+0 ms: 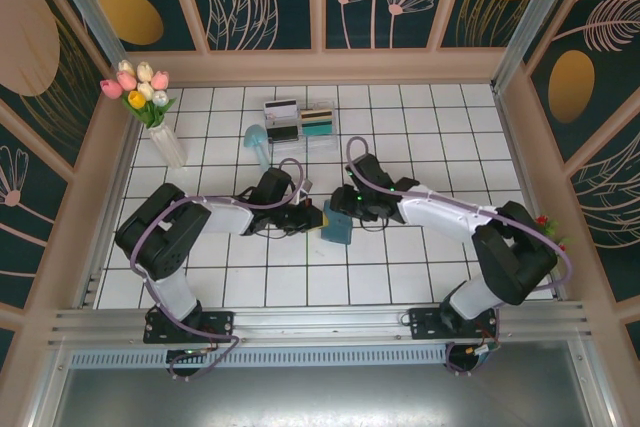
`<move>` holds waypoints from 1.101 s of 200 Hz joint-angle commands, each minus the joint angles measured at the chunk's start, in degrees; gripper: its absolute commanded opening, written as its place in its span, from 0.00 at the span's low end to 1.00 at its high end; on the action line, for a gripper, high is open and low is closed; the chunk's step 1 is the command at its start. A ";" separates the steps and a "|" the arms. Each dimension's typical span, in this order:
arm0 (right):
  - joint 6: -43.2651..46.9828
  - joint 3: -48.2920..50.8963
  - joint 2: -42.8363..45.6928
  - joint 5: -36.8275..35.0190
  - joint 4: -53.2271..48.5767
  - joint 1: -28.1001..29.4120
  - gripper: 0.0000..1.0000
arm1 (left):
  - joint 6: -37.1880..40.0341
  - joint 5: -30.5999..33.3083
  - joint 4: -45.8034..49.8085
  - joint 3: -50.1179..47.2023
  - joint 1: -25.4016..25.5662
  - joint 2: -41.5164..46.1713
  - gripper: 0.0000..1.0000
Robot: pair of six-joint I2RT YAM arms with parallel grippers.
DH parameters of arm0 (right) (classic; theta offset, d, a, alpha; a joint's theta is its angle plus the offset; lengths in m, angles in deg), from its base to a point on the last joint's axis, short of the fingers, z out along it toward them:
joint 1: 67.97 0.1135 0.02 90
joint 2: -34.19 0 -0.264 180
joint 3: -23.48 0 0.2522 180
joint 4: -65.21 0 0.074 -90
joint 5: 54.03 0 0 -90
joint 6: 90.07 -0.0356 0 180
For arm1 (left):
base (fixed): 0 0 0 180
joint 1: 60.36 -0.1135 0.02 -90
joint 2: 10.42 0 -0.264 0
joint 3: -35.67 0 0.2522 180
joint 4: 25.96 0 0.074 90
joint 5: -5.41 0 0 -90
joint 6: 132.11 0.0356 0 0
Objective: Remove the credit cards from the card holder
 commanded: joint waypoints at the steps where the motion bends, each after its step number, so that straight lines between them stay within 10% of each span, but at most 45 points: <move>1: 0.39 -1.52 -3.25 -3.42 -4.46 1.85 0.42 | 1.40 0.92 0.99 0.86 0.27 1.35 0.00; 220: -1.81 5.90 1.67 -8.04 -14.78 0.70 0.30 | 1.23 8.26 4.46 -0.62 0.24 4.82 0.00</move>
